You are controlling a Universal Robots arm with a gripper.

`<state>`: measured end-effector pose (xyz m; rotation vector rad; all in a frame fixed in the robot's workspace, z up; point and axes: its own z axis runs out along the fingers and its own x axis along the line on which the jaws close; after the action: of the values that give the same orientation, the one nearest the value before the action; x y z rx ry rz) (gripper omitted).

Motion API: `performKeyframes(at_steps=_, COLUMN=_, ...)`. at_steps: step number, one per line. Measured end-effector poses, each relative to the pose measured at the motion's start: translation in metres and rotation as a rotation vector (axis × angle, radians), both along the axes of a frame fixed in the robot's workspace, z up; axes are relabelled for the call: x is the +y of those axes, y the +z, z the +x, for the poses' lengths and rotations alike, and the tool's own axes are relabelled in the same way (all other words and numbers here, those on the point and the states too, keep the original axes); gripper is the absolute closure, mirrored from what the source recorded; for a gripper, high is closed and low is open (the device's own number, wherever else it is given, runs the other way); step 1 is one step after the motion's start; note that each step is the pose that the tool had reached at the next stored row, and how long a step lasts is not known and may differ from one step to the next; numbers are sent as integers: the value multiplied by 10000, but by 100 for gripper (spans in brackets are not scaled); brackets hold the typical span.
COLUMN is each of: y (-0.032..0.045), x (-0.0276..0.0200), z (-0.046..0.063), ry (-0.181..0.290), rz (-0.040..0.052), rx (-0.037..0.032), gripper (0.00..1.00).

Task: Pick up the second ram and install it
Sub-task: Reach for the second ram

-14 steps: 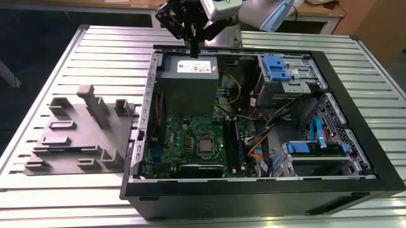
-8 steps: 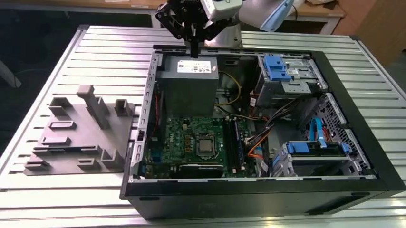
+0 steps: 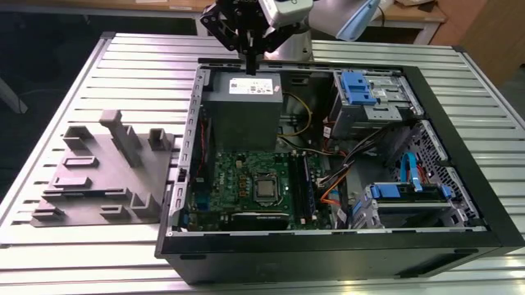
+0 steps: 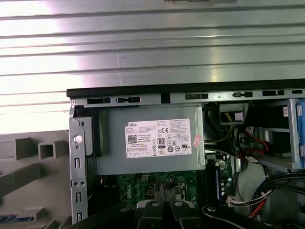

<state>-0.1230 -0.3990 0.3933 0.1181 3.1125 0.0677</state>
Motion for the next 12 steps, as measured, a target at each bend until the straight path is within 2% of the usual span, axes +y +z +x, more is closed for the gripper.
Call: performKeyframes(at_steps=12, y=-3, x=0, z=-139, ry=0, rz=0, rx=-1, gripper=93)
